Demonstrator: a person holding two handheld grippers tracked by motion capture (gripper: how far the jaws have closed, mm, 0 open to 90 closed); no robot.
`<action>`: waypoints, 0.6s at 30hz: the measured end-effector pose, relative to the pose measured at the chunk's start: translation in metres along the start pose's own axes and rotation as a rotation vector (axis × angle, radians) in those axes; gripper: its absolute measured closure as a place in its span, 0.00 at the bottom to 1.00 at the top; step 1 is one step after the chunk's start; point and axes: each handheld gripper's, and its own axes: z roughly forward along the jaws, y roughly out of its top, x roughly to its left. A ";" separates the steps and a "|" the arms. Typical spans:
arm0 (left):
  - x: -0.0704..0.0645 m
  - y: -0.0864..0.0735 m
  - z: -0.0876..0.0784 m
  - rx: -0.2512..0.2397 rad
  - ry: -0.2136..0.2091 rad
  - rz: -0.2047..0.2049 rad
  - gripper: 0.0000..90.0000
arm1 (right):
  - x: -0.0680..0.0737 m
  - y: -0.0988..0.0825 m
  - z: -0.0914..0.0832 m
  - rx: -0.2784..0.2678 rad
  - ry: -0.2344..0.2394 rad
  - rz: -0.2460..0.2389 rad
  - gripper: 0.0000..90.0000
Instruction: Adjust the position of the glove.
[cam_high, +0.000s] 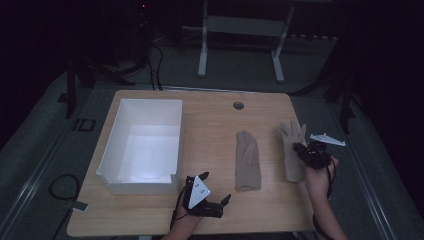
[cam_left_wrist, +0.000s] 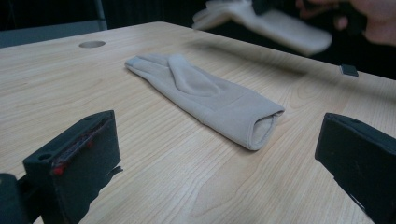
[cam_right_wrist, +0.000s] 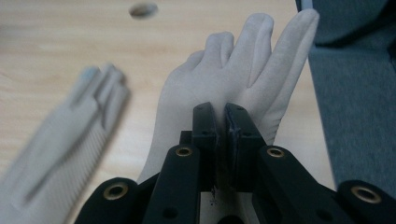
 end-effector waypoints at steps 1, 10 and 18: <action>0.000 0.000 0.000 0.001 0.000 0.000 0.00 | -0.001 -0.006 0.003 0.012 0.010 0.009 0.93; 0.000 0.000 0.000 0.003 -0.002 -0.001 0.00 | 0.000 -0.033 0.028 0.104 -0.010 0.000 0.89; 0.000 0.000 0.000 0.001 -0.006 0.000 0.00 | 0.001 -0.039 0.035 0.135 -0.025 -0.072 0.70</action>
